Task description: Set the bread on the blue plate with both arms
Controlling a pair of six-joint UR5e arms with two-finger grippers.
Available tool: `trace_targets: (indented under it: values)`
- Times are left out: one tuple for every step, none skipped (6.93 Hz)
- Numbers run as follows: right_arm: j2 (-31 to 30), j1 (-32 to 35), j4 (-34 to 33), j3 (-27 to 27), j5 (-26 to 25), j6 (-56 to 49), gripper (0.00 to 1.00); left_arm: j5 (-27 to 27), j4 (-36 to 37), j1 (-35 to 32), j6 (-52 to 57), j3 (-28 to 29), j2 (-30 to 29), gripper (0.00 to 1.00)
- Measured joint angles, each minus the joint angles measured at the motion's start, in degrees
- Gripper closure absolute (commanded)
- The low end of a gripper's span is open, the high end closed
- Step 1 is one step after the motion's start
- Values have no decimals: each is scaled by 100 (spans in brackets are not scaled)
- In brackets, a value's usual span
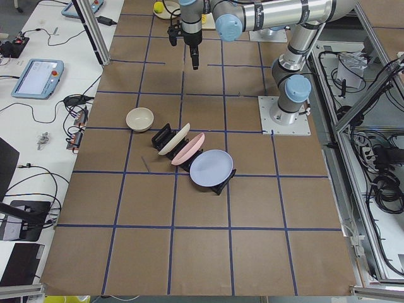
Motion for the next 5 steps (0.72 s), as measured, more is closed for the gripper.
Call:
trace_targets:
  values:
    - [0, -8, 2, 6, 3, 3, 0, 40, 1, -1, -26, -5, -11, 0]
    - [-3, -14, 9, 23, 1, 20, 0, 52, 10, 2, -6, -7, -29, 0]
    - [-11, -5, 33, 52, -6, 30, 0, 55, 22, 39, 207, -7, -21, 0]
    - [-7, 0, 44, 74, -12, 14, 0, 56, 59, 153, 695, -1, 3, 0]
    - [3, -8, 18, 101, -13, -93, 0, 42, 126, 421, 1304, 4, 46, 0]
